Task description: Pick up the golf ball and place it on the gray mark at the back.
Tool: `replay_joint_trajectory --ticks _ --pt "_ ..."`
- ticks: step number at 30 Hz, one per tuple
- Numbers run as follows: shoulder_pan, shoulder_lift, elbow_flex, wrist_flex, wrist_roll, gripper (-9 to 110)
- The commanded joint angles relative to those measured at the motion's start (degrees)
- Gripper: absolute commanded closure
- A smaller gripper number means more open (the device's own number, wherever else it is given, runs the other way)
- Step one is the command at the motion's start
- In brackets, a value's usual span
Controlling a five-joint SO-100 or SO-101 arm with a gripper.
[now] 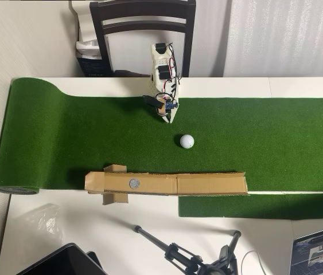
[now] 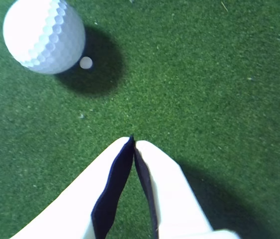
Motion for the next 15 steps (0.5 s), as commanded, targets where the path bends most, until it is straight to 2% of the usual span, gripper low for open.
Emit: replay_joint_trajectory --ticks 1,15 --pt "0.1 4.7 -0.4 2.8 -0.2 101" --pt "0.4 4.7 -0.6 2.4 0.5 101"
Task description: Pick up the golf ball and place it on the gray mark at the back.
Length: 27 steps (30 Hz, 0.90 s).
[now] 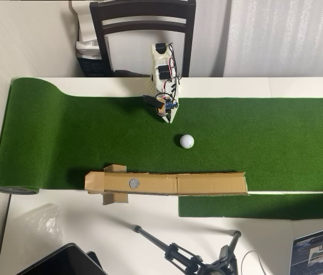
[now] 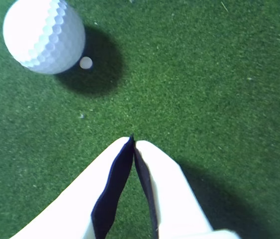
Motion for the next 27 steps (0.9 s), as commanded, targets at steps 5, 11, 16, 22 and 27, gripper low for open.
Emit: replay_joint_trajectory --ticks 5,11,16,22,27 --pt "0.2 4.7 -1.1 2.0 0.6 101" --pt "-0.3 4.7 -2.5 1.9 0.6 101" --pt "-0.3 4.7 -7.7 1.9 -0.1 94" --pt "0.2 4.0 -10.5 2.0 -0.3 85" --pt "0.3 4.0 -12.3 1.9 0.0 84"
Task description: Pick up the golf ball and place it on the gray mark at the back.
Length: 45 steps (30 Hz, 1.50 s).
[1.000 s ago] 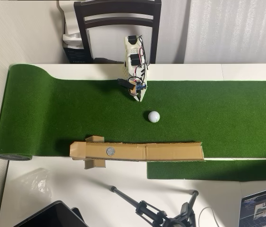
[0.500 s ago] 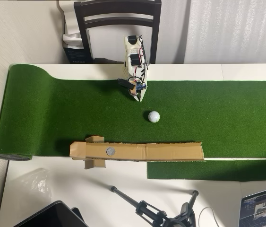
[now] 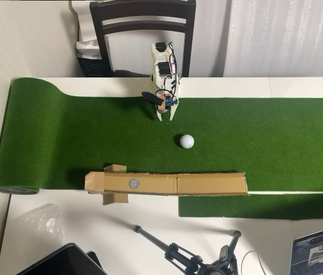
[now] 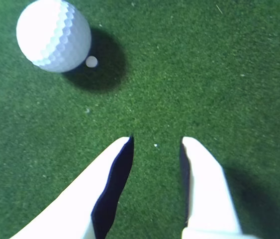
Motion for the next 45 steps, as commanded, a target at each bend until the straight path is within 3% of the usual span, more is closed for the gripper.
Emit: replay_joint_trajectory --ticks 1,7,21,32,40,45 --pt "0.3 4.7 -6.0 -0.1 0.1 84" --pt "-0.1 2.1 -9.8 -3.6 0.4 84" --pt "-0.5 -29.4 -30.1 -3.7 -0.4 84" --pt "-13.5 -51.9 -41.9 -6.6 4.0 84" --pt "-14.5 -62.4 -51.0 -7.3 4.0 67" --pt "-14.6 -68.8 -55.9 -7.4 4.0 65"
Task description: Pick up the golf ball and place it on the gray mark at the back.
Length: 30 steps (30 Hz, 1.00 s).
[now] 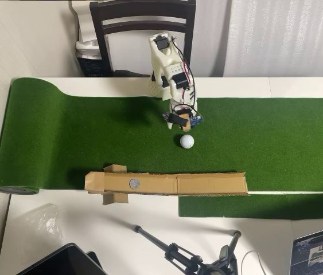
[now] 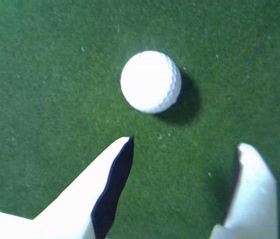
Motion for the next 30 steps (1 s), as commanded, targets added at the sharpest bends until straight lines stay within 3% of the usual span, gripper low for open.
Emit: replay_joint_trajectory --ticks 1,26,30 --pt "-0.2 -3.1 -8.5 -1.2 0.4 65" --pt "-3.6 -23.8 -22.9 -4.4 1.5 65" --pt "-4.0 -24.7 -22.9 -4.5 1.9 60"
